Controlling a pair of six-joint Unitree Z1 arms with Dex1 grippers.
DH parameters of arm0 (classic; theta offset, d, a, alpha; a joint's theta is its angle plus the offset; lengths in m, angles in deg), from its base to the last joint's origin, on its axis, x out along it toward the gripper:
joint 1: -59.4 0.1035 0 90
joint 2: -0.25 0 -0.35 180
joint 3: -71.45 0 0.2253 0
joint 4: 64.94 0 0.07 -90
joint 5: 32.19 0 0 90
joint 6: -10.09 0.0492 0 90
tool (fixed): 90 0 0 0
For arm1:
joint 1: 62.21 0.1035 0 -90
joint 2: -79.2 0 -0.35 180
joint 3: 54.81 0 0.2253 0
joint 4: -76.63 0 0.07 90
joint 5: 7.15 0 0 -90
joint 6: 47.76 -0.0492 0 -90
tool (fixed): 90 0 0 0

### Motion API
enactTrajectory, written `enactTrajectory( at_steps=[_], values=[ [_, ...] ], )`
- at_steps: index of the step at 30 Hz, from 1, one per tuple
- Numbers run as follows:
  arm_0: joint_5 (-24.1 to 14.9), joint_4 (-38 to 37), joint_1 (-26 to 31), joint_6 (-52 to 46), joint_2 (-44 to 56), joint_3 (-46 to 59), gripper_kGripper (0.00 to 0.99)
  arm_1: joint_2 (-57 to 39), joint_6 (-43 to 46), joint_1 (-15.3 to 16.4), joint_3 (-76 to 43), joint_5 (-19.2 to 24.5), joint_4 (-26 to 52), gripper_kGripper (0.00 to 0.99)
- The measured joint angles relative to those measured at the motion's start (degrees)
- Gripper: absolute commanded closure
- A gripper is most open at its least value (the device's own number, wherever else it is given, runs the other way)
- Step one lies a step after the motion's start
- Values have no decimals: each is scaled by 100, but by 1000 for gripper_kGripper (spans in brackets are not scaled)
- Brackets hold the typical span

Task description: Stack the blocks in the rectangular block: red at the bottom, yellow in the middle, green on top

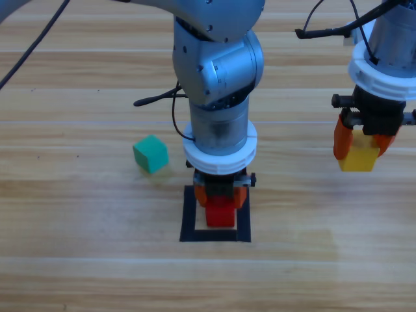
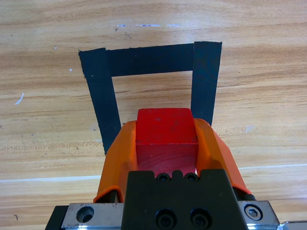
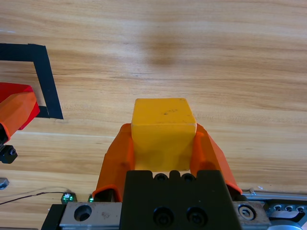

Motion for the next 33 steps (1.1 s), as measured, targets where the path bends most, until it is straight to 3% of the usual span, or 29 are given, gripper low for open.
enactTrajectory(
  at_steps=[16,18,19,20,21,22,33],
  values=[
    [0,-134,0,38,-10,137,860,67,18,0,17,-33,0,990],
    [-1,-135,0,39,-10,138,749,141,21,0,31,-33,0,990],
    [-6,-135,0,39,-10,138,557,199,21,0,39,-33,0,990],
    [-16,-134,0,39,-10,138,267,242,21,0,39,-33,0,990],
    [-25,-135,0,39,-10,138,62,270,21,0,39,-34,0,990],
    [-31,-135,0,41,-10,137,1,270,21,0,39,-34,0,990],
    [-73,-134,0,41,-10,130,0,270,21,0,39,-36,0,990]
  ],
)
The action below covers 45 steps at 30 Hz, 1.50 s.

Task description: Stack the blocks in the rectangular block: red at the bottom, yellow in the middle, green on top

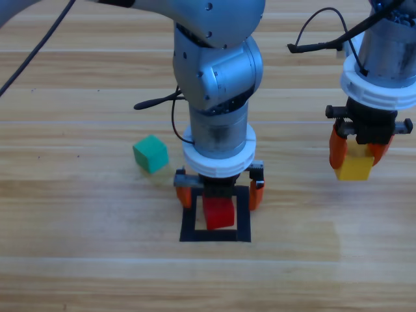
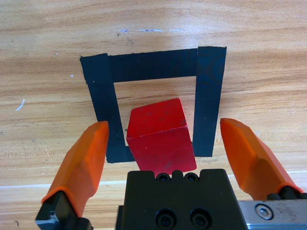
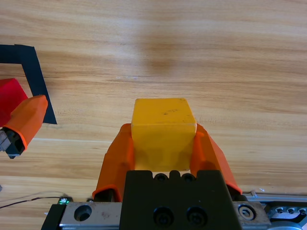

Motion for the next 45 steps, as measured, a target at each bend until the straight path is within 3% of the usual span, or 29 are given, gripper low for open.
enactTrajectory(
  at_steps=[11,16,19,24,27,31,34,38,45],
  values=[
    [-71,30,0,2,81,-75,0,0,0,0,0,1,0,990],
    [-479,1234,0,93,347,-1599,0,0,0,0,16,29,0,990],
    [-734,1511,83,383,959,-2050,0,0,0,0,55,75,0,990],
    [-1010,1602,944,1349,2237,-1265,0,-7,-7,118,142,372,-1,990],
    [-1046,1604,1984,2571,2746,-1007,0,-16,-17,375,389,433,-1,990],
    [-766,1598,2919,3796,3043,-996,0,7,-17,824,982,426,-107,990],
    [-459,1598,3281,4251,3221,-970,0,196,-17,1046,1746,360,-559,990],
    [67,1596,3516,4617,3471,-791,0,916,-27,1267,2931,304,-1146,990],
    [399,1460,3670,4748,3620,-219,0,1731,-45,1491,3434,276,-1290,990]
  ],
)
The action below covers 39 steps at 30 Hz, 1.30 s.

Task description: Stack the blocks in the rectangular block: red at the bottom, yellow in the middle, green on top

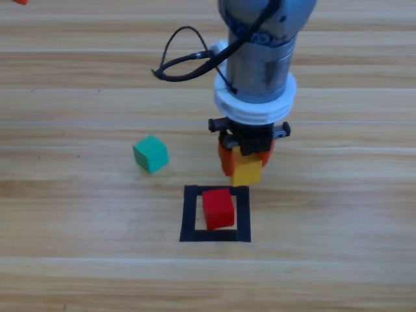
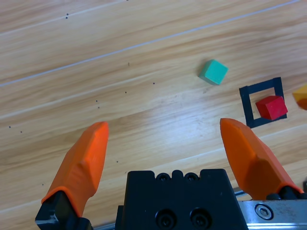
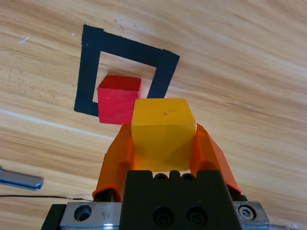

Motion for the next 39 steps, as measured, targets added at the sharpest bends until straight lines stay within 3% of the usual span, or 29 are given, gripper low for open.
enactTrajectory(
  at_steps=[4,20,34,36,38,39],
  values=[
    [265,-73,182,258,89,0,0,137,-11,87,301,-1,-75,990],
    [513,-481,313,292,547,785,0,308,-198,326,547,-183,-145,990],
    [679,-866,315,291,707,1362,0,623,-360,342,592,-184,-146,975],
    [702,-918,315,291,735,1374,0,623,-375,342,592,-184,-146,642],
    [725,-943,315,291,747,1375,0,623,-380,342,593,-184,-146,119],
    [729,-954,315,290,749,1381,0,623,-380,342,595,-184,-146,17]
  ],
)
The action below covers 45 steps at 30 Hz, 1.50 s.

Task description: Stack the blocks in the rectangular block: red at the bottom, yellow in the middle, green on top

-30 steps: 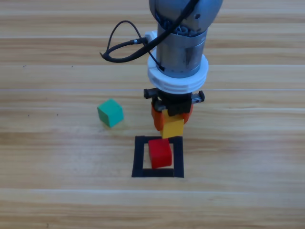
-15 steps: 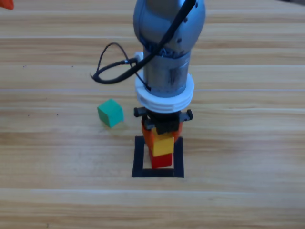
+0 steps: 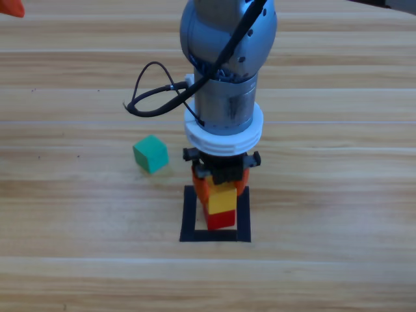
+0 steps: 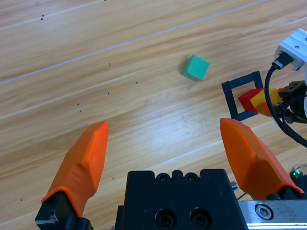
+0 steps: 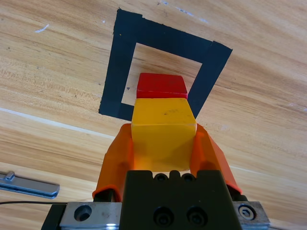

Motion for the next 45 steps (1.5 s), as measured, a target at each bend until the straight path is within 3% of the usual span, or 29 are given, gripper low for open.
enactTrajectory(
  at_steps=[6,10,18,22,25,29,31,38,45],
  values=[
    [5,-41,0,0,0,108,0,16,-4,0,5,64,-32,0],
    [5,-60,0,0,0,111,0,-140,-27,12,4,343,-38,0],
    [-32,-97,0,-201,-137,20,0,-1963,429,82,-11,1064,-38,0],
    [-506,-99,-117,-560,-762,-195,0,-2791,926,88,-357,1355,5,0],
    [-1170,-101,-557,-1008,-1474,-207,4,-3451,1487,-10,-2075,1362,885,0],
    [-1409,-264,-1278,-1295,-2351,-205,33,-4450,2451,-454,-5543,468,3705,0],
    [-1433,-465,-1556,-1343,-2583,-196,45,-4943,2976,-648,-6771,268,4612,0],
    [-1452,-641,-2049,-1414,-2911,-191,45,-6299,3914,-851,-7828,34,5474,0],
    [-1353,-742,-2102,-1181,-3065,-188,42,-6409,4392,-852,-8050,-4,5509,0]
  ],
)
